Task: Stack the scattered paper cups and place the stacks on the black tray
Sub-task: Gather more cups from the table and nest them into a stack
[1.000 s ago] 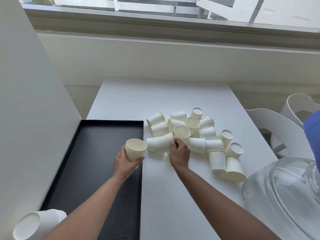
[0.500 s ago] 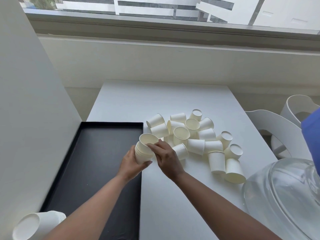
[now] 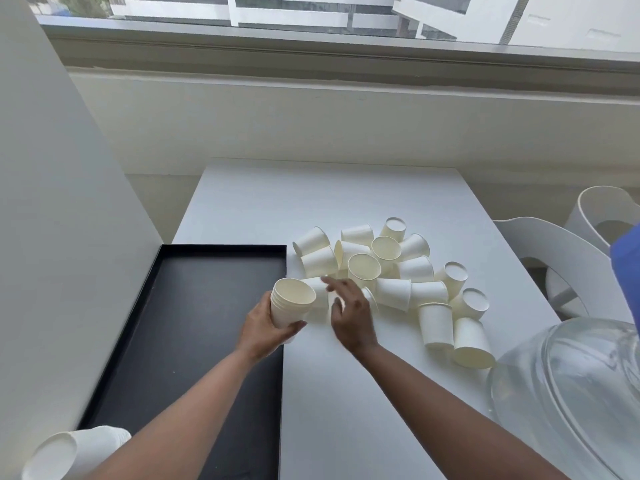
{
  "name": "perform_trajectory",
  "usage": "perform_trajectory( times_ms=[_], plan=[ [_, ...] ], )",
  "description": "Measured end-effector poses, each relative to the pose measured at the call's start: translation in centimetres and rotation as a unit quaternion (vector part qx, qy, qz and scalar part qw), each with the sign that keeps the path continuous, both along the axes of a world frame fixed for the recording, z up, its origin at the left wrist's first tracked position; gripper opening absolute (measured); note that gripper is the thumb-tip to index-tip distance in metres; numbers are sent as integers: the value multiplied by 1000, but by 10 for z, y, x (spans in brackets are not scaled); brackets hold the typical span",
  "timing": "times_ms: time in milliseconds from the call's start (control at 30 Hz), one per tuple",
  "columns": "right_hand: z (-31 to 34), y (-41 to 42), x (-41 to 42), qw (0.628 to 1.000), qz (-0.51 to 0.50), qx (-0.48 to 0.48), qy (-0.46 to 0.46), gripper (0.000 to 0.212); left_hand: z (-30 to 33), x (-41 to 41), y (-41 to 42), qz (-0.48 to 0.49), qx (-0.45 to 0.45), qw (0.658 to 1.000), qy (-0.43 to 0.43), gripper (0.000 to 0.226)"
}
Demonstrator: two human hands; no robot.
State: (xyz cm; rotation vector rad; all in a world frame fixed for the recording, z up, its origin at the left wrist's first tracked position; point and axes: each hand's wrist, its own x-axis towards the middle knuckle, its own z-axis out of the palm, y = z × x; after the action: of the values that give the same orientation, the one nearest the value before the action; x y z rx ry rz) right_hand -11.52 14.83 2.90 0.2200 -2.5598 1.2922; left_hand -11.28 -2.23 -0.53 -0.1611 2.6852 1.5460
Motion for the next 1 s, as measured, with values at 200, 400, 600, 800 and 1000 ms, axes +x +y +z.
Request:
perform_trajectory(
  times_ms=[200,400,600,800,1000],
  plan=[
    [-25,44,-25,933,-237,-14,-269,49,-6,-1,-8,42,14,999,-20,59],
    [-37,48,-23,905,-194,-7,-379,47,-8,-3,-7,45,29,998,-31,57],
    [-40,42,-21,908,-238,-28,-344,37,-9,-3,-7,43,25,998,-36,59],
    [-21,34,-24,930,-316,-45,-183,23,-10,-3,-9,45,29,998,-46,61],
    [11,6,-23,975,-188,-66,102,17,-9,-2,-7,21,16,998,-48,60]
  ],
)
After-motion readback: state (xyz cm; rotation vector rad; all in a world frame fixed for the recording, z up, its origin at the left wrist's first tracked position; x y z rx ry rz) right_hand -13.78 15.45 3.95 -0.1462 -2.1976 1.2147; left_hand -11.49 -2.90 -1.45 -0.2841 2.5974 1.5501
